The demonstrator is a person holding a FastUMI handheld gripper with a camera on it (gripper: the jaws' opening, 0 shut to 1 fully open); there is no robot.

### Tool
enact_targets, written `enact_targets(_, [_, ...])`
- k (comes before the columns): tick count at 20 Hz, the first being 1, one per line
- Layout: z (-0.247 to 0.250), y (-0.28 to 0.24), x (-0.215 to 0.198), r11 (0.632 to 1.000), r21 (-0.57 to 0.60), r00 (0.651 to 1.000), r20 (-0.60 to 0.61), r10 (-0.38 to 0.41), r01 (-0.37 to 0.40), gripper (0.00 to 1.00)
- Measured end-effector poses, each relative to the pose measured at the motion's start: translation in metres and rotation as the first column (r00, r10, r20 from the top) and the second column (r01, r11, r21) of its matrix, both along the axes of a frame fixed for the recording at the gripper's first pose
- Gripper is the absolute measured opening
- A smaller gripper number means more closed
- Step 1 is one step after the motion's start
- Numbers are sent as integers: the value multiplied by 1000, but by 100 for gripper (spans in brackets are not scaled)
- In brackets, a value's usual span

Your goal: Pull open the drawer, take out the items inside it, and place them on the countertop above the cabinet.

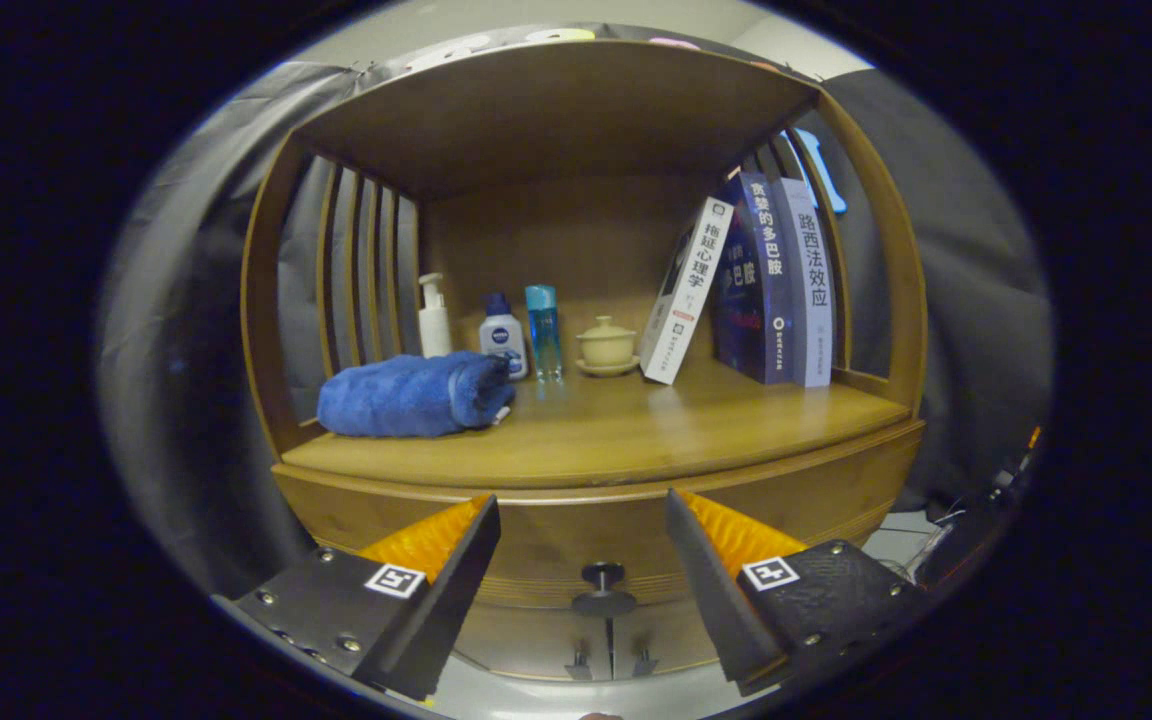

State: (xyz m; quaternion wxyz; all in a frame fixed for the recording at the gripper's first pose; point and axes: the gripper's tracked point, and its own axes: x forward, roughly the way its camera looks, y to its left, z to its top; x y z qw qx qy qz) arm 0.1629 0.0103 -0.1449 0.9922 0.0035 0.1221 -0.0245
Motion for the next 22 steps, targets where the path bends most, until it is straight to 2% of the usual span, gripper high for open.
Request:
enact_targets(3, [-19,-8,3,999,-44,999,-47,-10,8,98])
enact_targets(8, [-22,-13,6,996,-84,999,-29,-17,14,97])
enact_targets(13, [-44,-6,9,1000,12,997,-72,-6,7,98])
enact_targets(15, [-59,-1,3,1000,-1,993,-116,-1,1,97])
enact_targets(18, [-67,-15,-1,996,-58,990,-124,-68,61,70])
enact_targets(21, [-70,-12,-1,998,-22,988,-141,-62,59,43])
enact_targets(22, [-72,-12,-1,999,-32,986,-160,-46,41,43])
